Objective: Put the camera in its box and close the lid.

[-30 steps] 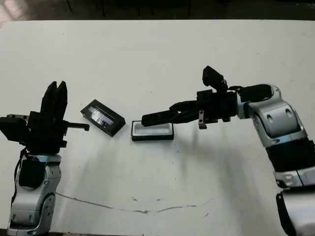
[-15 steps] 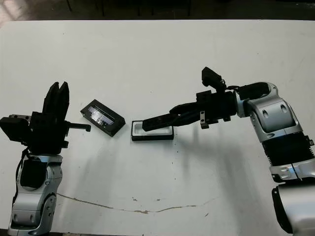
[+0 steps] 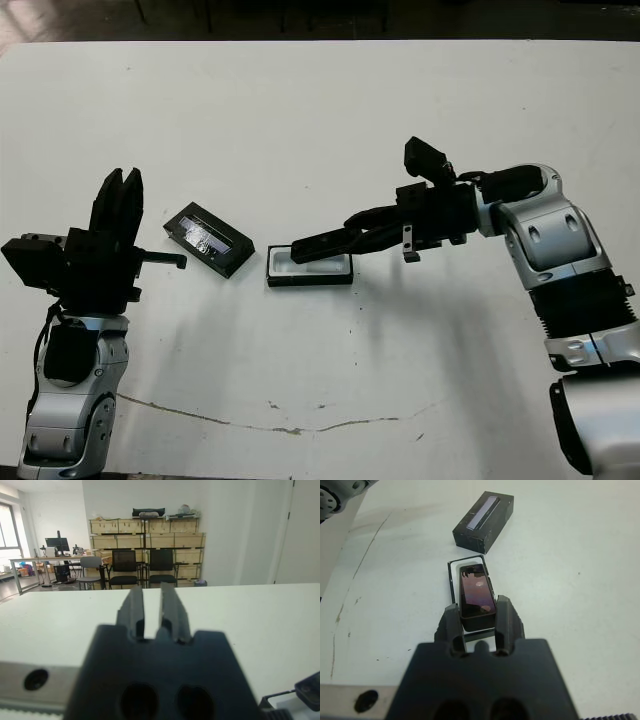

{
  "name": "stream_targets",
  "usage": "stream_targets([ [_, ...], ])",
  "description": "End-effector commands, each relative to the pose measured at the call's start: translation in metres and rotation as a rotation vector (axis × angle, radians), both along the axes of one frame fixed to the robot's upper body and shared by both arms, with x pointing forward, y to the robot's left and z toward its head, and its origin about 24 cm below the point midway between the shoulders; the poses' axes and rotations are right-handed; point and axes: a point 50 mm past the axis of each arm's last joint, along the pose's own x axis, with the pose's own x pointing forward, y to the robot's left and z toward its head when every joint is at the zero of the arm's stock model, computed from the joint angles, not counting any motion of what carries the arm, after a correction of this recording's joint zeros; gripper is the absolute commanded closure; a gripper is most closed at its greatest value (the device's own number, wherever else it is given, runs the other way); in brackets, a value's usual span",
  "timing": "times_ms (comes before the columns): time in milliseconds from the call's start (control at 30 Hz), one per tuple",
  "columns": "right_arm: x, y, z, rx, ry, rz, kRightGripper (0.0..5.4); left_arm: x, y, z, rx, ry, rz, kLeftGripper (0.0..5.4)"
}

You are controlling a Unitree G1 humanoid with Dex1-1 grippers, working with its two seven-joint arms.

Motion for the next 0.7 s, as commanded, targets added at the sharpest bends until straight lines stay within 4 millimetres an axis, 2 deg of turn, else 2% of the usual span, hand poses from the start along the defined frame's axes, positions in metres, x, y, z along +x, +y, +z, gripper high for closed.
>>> stream_targets([
  [33,-0.0016,-0.0001,-0.0083,-0.030,0.006,-0.004,5.39,-0.0011,0.0026,-0.0086,-0.002,0.048,0.015,5.40],
  [700,-0.0044,-0.0007,-0.0168,-0.100,0.039,-0.004,5.39,-0.0018,0.0023,-0.0090,-0.008,0.047,0.018,5.40],
])
